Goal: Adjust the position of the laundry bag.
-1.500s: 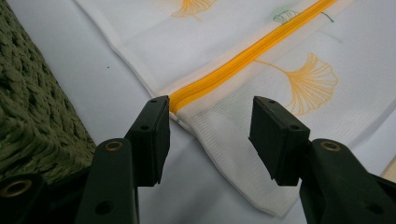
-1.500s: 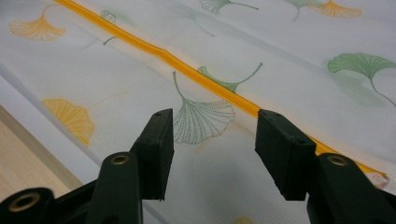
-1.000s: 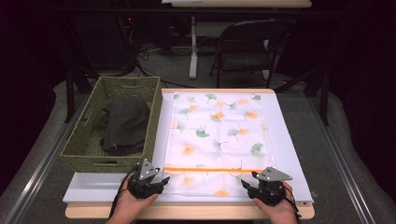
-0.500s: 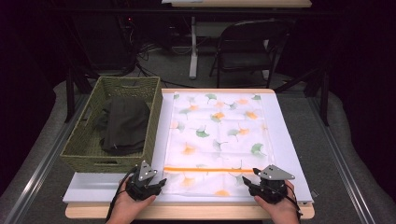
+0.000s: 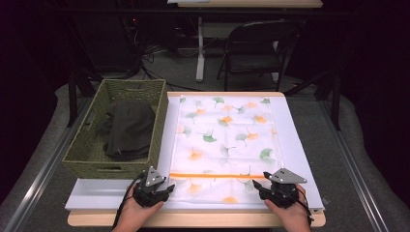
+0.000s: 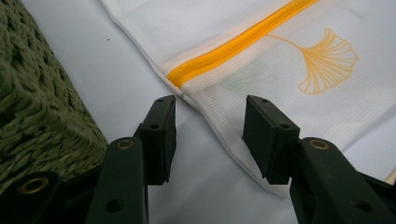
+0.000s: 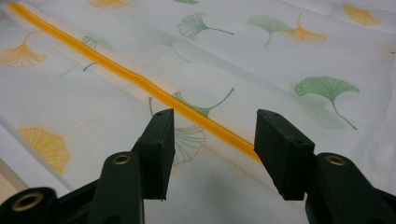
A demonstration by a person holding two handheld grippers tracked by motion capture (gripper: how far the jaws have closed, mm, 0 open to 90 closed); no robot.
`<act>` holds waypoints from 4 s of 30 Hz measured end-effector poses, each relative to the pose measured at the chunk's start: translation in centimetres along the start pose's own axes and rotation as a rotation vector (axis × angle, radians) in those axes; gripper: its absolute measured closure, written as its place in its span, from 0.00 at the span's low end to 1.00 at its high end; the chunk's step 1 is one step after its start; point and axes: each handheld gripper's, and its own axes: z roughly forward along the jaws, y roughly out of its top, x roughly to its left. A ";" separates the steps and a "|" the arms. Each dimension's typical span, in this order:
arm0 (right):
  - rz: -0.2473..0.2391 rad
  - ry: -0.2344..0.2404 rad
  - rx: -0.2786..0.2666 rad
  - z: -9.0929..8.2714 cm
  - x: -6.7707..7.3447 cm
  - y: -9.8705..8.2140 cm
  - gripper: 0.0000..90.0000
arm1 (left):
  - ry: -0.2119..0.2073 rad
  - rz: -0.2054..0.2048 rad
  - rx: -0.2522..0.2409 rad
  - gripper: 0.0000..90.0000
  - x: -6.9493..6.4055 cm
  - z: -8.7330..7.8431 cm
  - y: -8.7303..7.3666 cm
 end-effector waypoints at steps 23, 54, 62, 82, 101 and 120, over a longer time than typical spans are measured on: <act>0.145 -0.169 0.013 0.7 -6.1 0.0 0.66 | -0.041 0.024 -0.006 0.93 -0.4 0.6 0.5; 0.264 -0.204 0.106 3.4 -9.8 -0.5 0.83 | -0.048 0.011 -0.017 0.99 -0.2 0.7 0.6; 0.238 -0.198 0.110 3.6 -9.4 -0.3 0.98 | -0.051 0.010 -0.017 0.99 -0.2 0.7 0.6; 0.224 -0.153 0.032 2.1 -9.1 0.8 0.99 | -0.065 -0.016 -0.061 1.00 0.4 -1.2 0.8; 0.152 -0.107 0.017 1.9 -7.4 1.5 0.99 | -0.048 -0.032 -0.068 0.99 0.8 -3.7 0.2; 0.149 -0.081 0.024 1.2 -6.9 1.0 0.98 | -0.054 -0.024 -0.043 0.99 -0.2 -4.5 -0.7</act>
